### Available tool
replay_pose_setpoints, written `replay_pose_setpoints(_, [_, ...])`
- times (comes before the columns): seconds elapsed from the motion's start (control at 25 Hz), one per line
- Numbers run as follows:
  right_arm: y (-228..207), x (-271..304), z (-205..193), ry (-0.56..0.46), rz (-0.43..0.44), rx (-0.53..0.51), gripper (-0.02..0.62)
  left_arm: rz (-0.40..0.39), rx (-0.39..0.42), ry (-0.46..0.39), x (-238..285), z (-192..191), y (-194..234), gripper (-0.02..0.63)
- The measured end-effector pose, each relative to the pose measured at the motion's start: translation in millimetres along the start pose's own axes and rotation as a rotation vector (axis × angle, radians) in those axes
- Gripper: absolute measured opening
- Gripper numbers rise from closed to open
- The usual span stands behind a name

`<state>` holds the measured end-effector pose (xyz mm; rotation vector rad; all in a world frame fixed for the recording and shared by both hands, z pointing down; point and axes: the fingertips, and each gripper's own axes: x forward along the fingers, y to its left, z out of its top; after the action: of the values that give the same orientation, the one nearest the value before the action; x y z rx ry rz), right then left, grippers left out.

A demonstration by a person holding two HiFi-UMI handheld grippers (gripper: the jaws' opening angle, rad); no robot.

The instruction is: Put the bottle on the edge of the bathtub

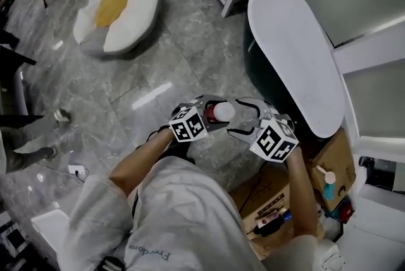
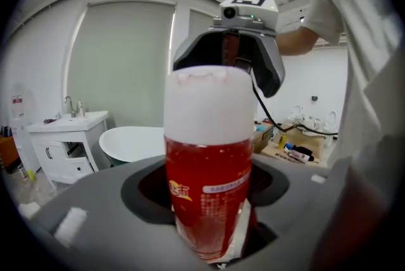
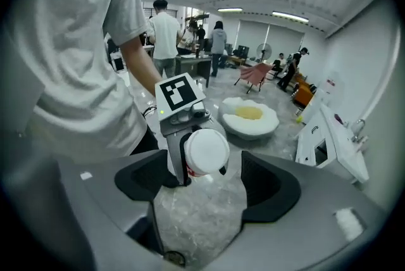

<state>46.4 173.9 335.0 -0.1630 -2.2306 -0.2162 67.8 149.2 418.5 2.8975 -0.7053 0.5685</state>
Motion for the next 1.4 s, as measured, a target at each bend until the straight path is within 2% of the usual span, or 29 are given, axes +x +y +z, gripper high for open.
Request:
replay_pose_setpoints(0.08, [-18,19,-1,0.057,0.044,-0.027,0.362,-0.024,0.016,0.002,8,0,17,0.337])
replay_pose_setpoints(0.24, [-46,53,-8,0.165,0.119,-0.083,0.367,-0.054,0.024,0.017,19,-8,42,0.337])
replay_pose_setpoints(0.48, [-71,91,-20,0.318,0.161,-0.213,0.361,-0.078,0.018,0.033,23,-17,72,0.337])
replay_pose_setpoints(0.52, [-73,95,-22,0.335,0.171,-0.223,0.353,-0.081,0.034,0.043,25,-19,74,0.337])
replay_pose_setpoints(0.6, [-78,101,-27,0.351,0.182,-0.228,0.291,-0.087,0.065,0.066,28,-24,80,0.337])
replay_pose_setpoints(0.8, [-92,111,-37,0.355,0.173,-0.196,0.290,-0.114,0.067,0.089,39,-36,93,0.337])
replay_pose_setpoints(1.0, [-107,116,-63,0.384,0.159,-0.142,0.288,-0.141,0.061,0.112,65,-45,102,0.339])
replay_pose_setpoints(1.24, [-139,109,-96,0.358,0.139,-0.059,0.288,-0.094,-0.026,0.105,95,-46,127,0.341])
replay_pose_setpoints(1.4, [-167,102,-133,0.378,0.113,-0.005,0.288,-0.049,-0.084,0.115,110,-54,149,0.339])
